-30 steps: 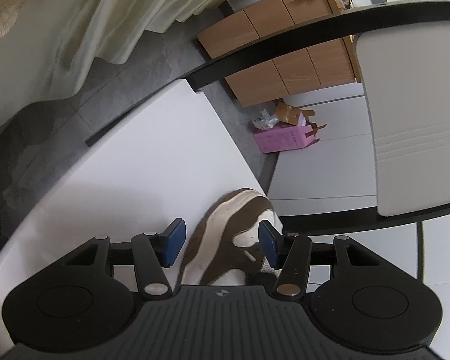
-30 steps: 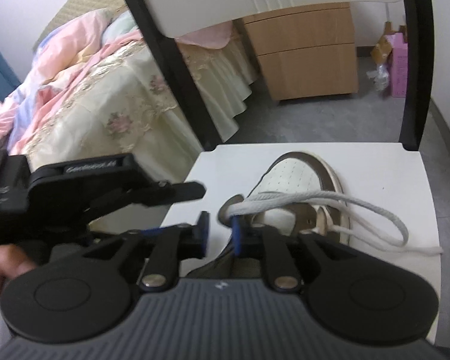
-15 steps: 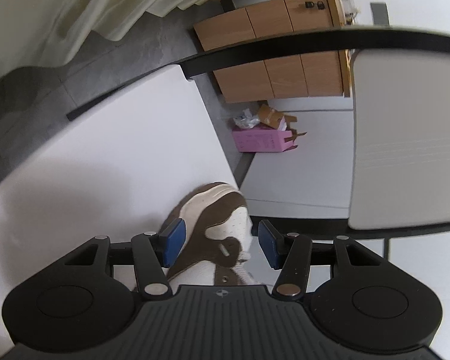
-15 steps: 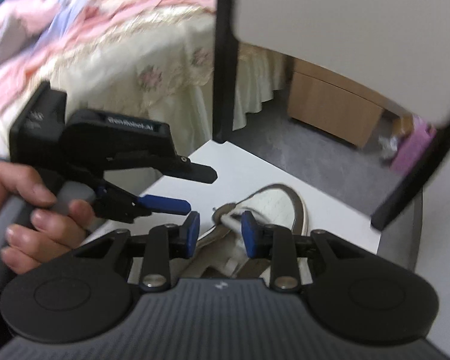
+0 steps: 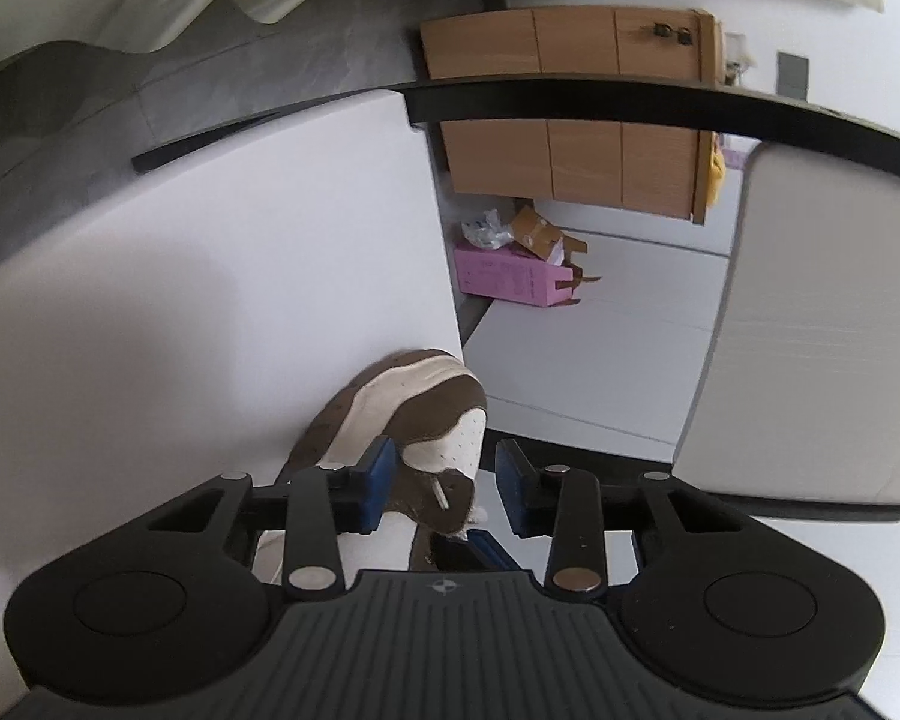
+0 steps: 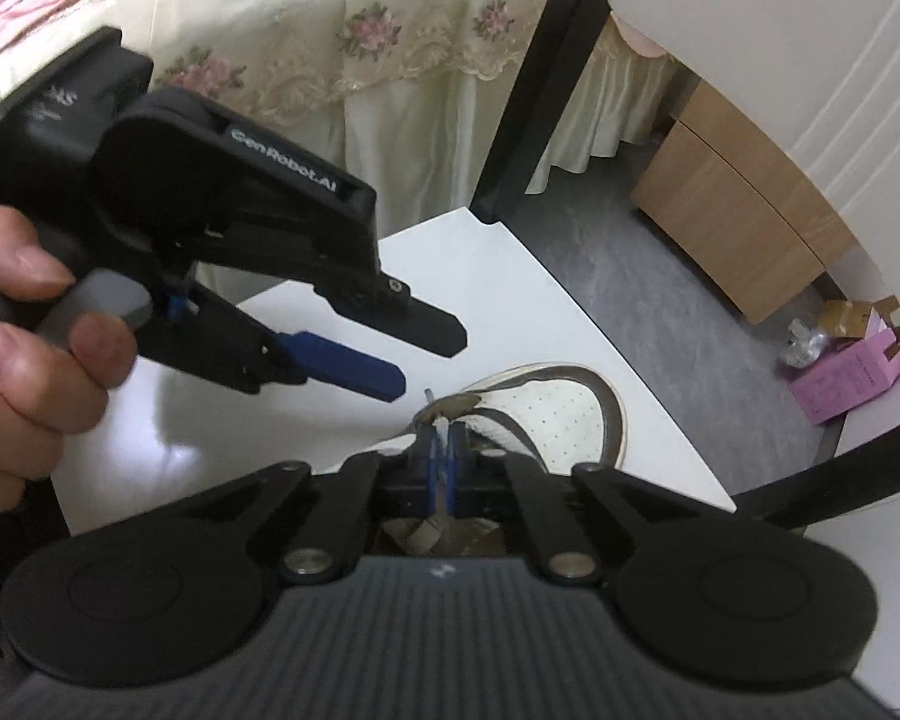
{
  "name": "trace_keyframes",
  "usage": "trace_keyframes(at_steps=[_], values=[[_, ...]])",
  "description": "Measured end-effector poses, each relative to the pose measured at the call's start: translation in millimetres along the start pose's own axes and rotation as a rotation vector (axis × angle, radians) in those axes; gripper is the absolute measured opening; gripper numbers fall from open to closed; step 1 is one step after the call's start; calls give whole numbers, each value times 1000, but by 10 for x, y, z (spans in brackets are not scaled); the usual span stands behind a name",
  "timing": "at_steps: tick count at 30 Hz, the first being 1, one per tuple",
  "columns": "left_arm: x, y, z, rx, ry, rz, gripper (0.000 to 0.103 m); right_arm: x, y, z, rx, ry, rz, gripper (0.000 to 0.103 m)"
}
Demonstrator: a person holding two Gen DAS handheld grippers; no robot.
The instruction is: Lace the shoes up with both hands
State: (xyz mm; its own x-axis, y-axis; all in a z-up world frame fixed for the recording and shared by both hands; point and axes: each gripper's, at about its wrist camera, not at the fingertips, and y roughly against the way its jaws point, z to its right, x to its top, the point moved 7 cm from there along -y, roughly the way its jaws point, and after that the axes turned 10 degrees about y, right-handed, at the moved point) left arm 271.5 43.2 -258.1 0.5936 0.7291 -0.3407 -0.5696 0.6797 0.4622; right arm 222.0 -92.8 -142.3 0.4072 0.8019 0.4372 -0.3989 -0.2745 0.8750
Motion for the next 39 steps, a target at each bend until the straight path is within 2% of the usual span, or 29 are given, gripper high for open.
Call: trace_keyframes(at_steps=[3, 5, 7, 8, 10, 11, 16, 18, 20, 21, 22, 25, 32, 39], values=[[-39, -59, -1, -9, 8, -20, 37, -15, -24, 7, -5, -31, 16, 4], [-60, -95, -43, -18, 41, -29, 22, -16, -27, 7, -3, -40, 25, 4], [-61, -110, -107, -36, 93, -23, 19, -17, -21, 9, -5, -45, 32, 4], [-57, -108, -131, -41, 109, -15, 10, -19, -21, 14, -5, -52, 34, 4], [-56, -123, -141, -47, 125, -13, 8, -21, -28, 25, -4, -63, 38, 4], [-64, -134, -137, -45, 123, -17, 3, -21, -32, 28, -3, -66, 38, 4], [-82, -109, -85, -33, 93, -1, 3, 4, -37, 30, 5, -62, 35, 6], [-78, -95, -62, -22, 70, 11, 3, 32, -24, 8, -3, -11, 19, 7], [-80, -89, -35, -10, 42, 19, 3, 93, -5, -40, -20, 79, 5, 20], [-82, -86, -21, -3, 28, 17, 3, 133, -4, -59, -27, 122, 3, 32], [-83, -82, -6, 5, 15, 15, 3, 173, -8, -76, -36, 165, 2, 33], [-67, -74, 83, 44, -72, 26, 3, 267, -106, -167, -50, 334, -48, 31], [-76, -52, 128, 74, -136, 33, 2, 313, -291, -264, -20, 507, -142, 26], [-64, -18, 152, 88, -153, 49, 2, 321, -255, -234, -3, 501, -171, 22]])
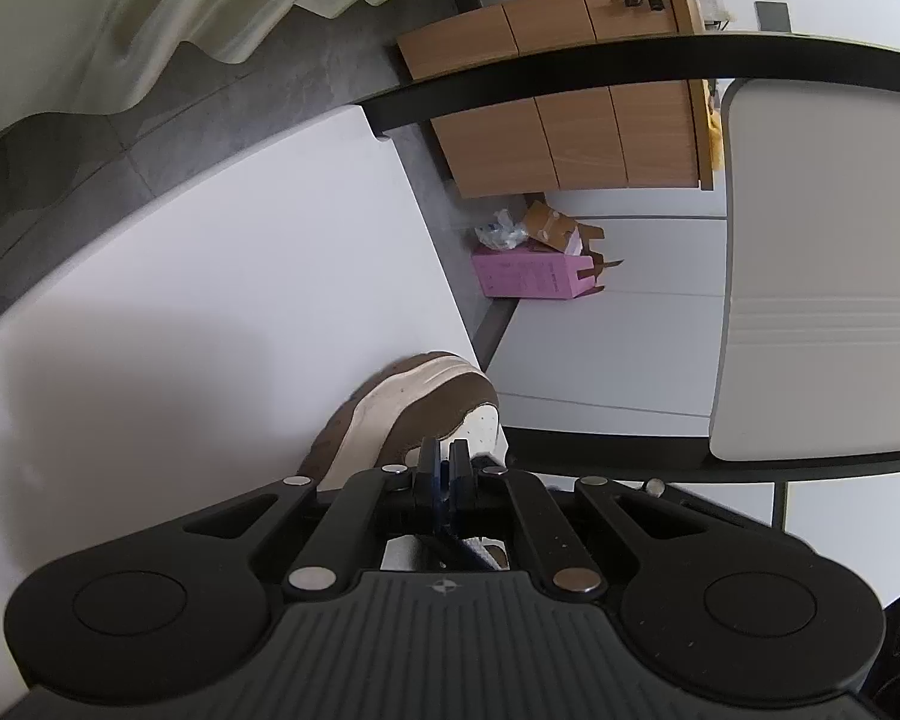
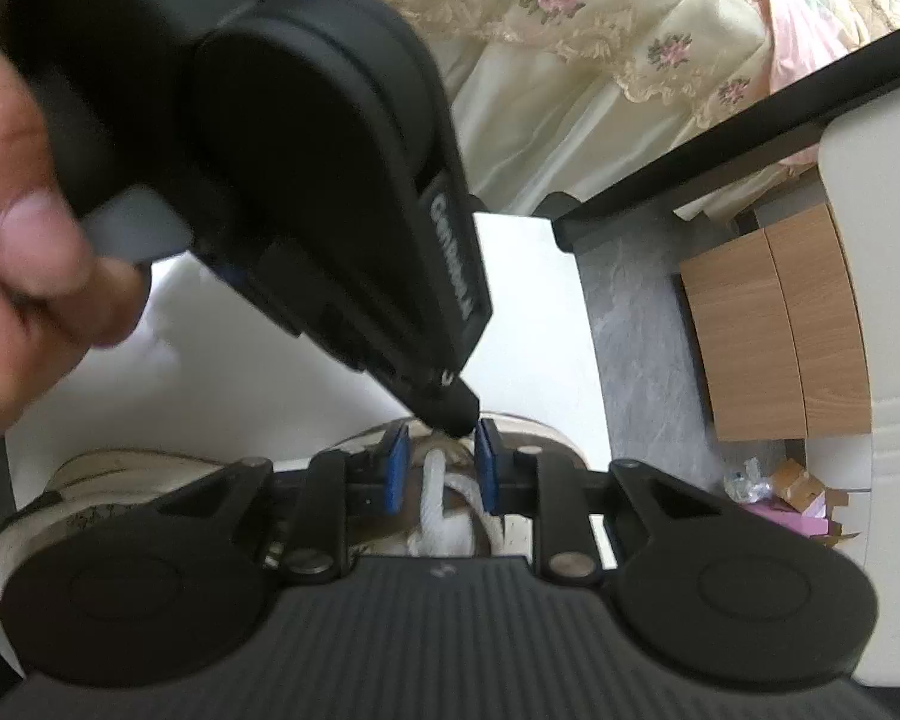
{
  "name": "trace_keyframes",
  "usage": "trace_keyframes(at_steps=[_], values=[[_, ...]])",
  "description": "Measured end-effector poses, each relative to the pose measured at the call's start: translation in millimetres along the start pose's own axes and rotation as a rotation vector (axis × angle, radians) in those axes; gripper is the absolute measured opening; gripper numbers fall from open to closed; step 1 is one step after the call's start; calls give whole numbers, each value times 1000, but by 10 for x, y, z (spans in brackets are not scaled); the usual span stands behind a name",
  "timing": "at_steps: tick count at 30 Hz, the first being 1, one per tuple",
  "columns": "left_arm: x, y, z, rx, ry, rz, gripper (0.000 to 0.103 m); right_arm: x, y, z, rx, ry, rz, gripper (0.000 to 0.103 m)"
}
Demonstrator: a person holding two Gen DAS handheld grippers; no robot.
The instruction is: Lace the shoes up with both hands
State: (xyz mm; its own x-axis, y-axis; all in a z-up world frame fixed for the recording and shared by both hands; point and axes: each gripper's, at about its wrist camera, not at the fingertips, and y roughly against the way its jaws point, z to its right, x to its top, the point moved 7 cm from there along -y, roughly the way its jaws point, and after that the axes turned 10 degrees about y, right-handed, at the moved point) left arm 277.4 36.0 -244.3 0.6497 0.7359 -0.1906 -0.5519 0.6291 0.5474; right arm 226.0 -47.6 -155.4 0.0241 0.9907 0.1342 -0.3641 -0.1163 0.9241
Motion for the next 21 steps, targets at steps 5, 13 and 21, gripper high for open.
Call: trace_keyframes(at_steps=[5, 13, 21], values=[[153, 157, 31, -30, 20, 70, 2, -74, 28, -7, 11, -14, -7, 22], [250, 338, 189, -67, -34, 125, 2, -62, 6, 14, 30, -104, 35, 25], [199, 374, 332, 12, -220, 162, 3, -70, -83, 224, 102, -461, 171, 4]])
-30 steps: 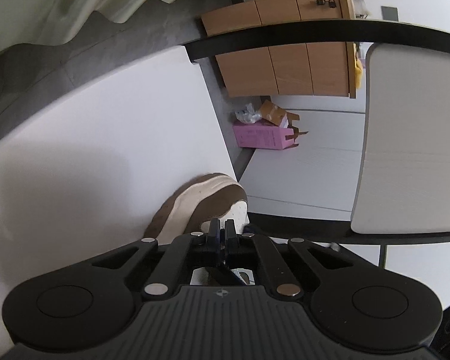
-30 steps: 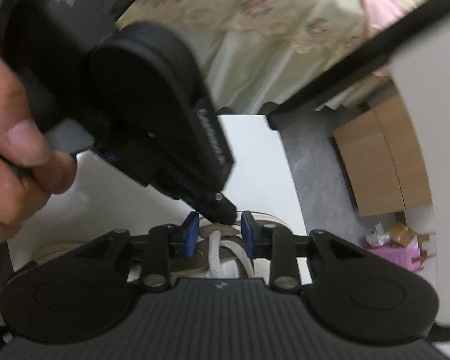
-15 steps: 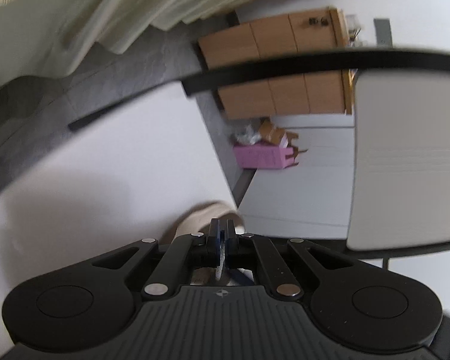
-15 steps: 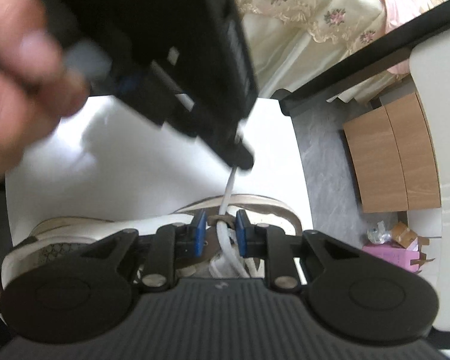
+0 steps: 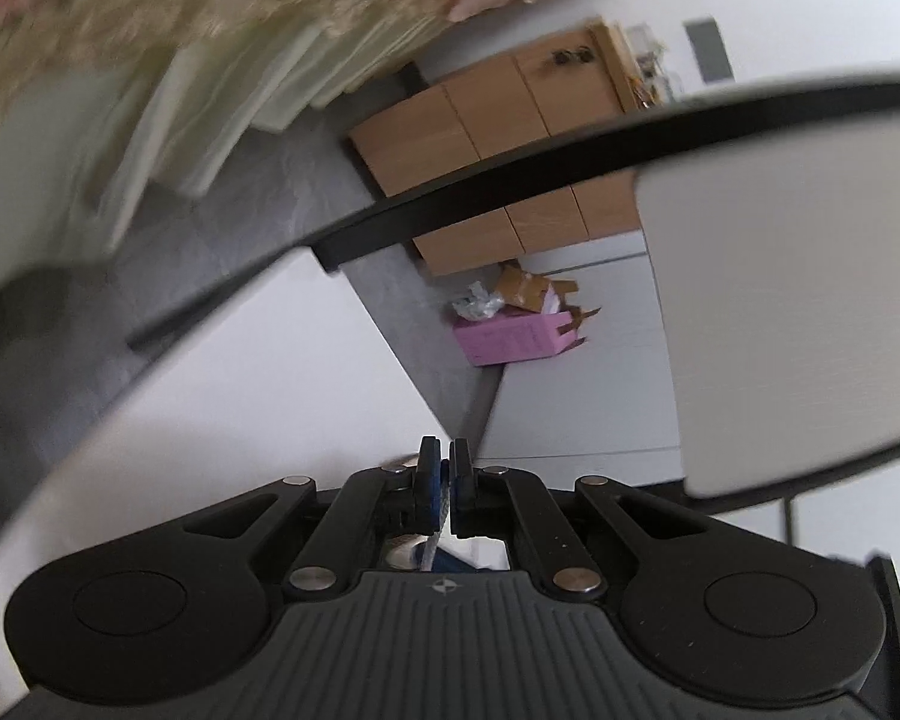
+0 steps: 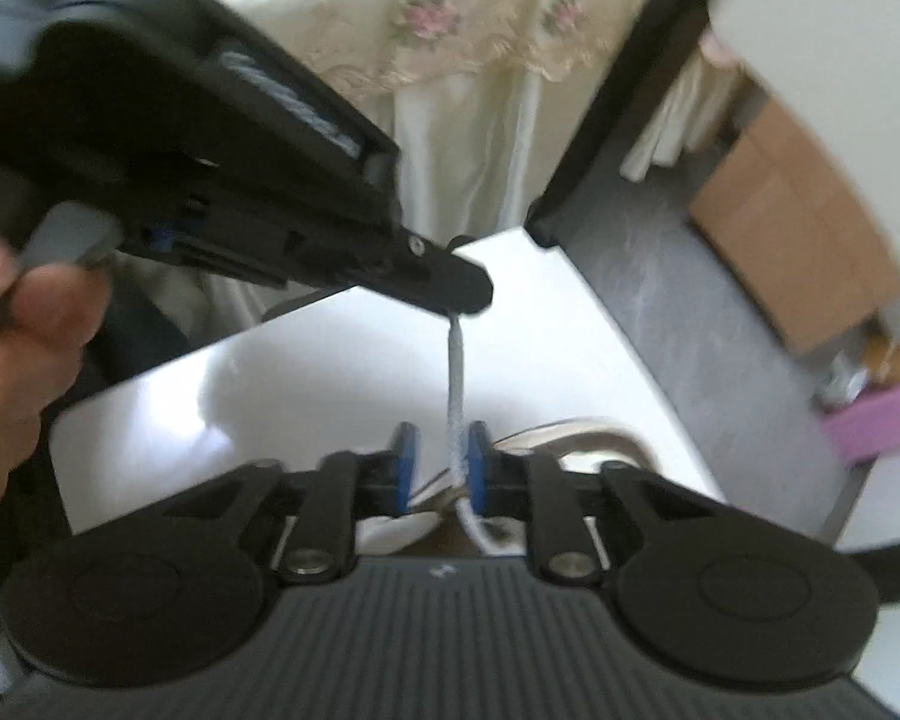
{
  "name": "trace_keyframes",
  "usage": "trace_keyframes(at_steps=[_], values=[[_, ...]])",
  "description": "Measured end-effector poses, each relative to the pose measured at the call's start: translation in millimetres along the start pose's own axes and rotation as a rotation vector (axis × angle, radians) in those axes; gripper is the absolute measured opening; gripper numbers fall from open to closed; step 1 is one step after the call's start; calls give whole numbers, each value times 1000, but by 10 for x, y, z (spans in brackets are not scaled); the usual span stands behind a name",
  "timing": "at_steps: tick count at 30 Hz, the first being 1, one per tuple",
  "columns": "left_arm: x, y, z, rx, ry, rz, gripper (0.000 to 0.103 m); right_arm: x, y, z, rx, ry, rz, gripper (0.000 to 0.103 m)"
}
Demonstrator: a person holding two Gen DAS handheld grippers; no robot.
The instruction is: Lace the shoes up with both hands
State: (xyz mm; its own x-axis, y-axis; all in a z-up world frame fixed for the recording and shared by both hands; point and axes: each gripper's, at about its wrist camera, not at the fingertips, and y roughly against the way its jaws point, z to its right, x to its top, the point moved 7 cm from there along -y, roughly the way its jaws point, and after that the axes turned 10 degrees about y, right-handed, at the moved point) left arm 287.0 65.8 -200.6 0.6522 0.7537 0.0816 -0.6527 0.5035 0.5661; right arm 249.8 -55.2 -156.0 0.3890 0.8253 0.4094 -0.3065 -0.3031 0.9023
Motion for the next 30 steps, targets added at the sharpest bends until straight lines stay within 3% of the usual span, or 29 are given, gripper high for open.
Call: trace_keyframes(at_steps=[5, 9, 13, 15, 16, 17, 21, 24, 27, 30], values=[[-84, 185, 83, 37, -151, 64, 4, -220, -36, 386, 89, -463, 67, 3], [-241, 352, 119, 57, -267, 66, 4, -428, 66, 515, 120, -675, 144, 3], [-576, 530, 204, 64, -464, 38, 5, -559, 177, 492, 145, -809, 211, 3], [-792, 609, 250, 51, -559, 24, 24, -595, 178, 516, 148, -859, 234, 3], [-902, 647, 272, 45, -605, 16, 45, -593, 186, 533, 147, -872, 242, 3], [-1010, 669, 292, 43, -653, 11, 52, -591, 194, 550, 145, -885, 249, 3], [-1382, 600, 350, 98, -879, 22, 52, -609, 254, 544, 129, -894, 267, 3], [-1543, 462, 318, 143, -992, 26, 50, -630, 282, 570, 126, -924, 281, 3], [-1612, 311, 312, 180, -1090, 68, 41, -640, 285, 566, 118, -937, 292, 3], [-1604, 116, 269, 215, -1103, 57, 23, -639, 306, 541, 101, -929, 307, 3]])
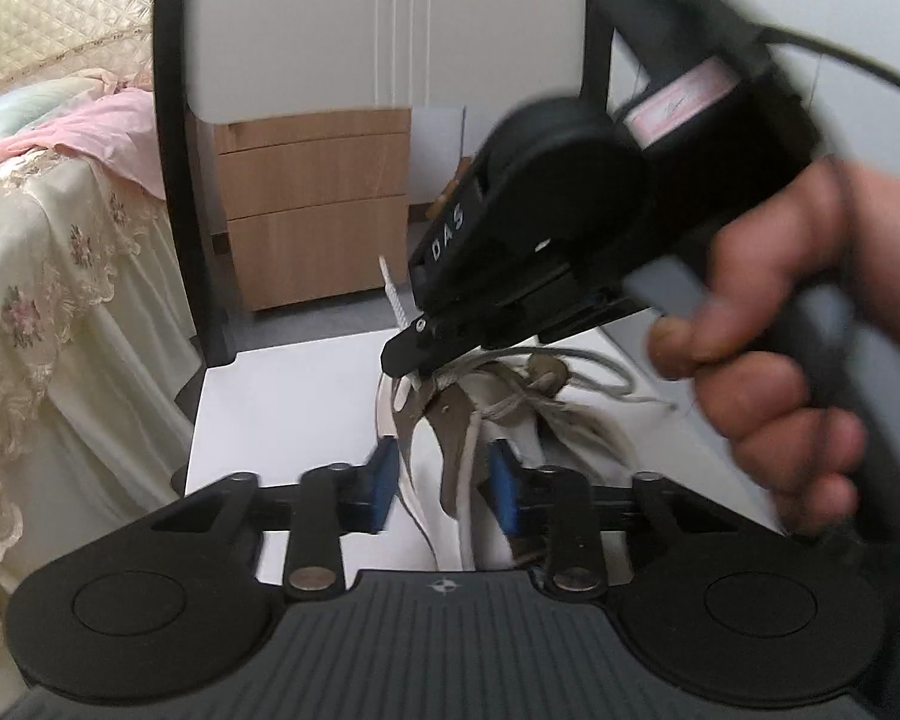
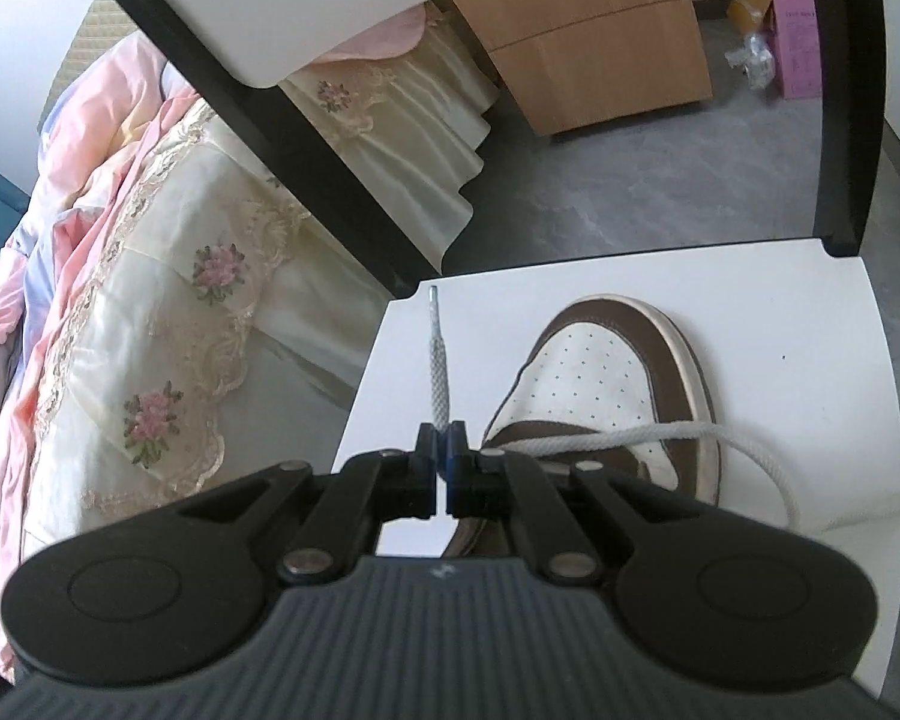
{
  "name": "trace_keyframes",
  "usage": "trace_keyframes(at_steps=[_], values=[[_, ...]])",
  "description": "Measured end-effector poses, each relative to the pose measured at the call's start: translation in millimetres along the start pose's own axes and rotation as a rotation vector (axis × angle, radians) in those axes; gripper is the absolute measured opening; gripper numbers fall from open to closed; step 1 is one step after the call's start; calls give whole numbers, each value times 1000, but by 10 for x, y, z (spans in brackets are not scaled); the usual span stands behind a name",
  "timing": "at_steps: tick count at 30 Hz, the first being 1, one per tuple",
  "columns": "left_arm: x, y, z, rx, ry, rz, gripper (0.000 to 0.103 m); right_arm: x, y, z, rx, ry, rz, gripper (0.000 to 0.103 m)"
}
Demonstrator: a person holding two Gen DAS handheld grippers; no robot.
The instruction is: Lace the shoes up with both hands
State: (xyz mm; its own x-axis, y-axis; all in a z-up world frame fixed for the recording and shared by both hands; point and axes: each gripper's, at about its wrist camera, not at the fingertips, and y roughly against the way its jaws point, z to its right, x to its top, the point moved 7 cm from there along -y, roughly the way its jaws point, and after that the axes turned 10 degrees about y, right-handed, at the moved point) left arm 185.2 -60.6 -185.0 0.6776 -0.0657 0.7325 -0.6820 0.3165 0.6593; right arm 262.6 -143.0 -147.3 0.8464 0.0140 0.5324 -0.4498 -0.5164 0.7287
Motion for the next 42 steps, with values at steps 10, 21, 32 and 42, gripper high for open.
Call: trace_keyframes(at_steps=[10, 21, 32, 42], values=[[-38, -132, 61, -31, -45, -22, 19, 143, 195, -175, -50, 96, 45, 2], [-78, -160, 109, -32, -66, -34, 20, 599, 600, -628, -29, 253, 198, 2], [-79, -161, 111, -48, -51, -47, 20, 1207, 1223, -1234, 69, 354, 390, 2], [-82, -180, 109, -59, -49, -59, 20, 1633, 1639, -1861, 125, 473, 508, 2]])
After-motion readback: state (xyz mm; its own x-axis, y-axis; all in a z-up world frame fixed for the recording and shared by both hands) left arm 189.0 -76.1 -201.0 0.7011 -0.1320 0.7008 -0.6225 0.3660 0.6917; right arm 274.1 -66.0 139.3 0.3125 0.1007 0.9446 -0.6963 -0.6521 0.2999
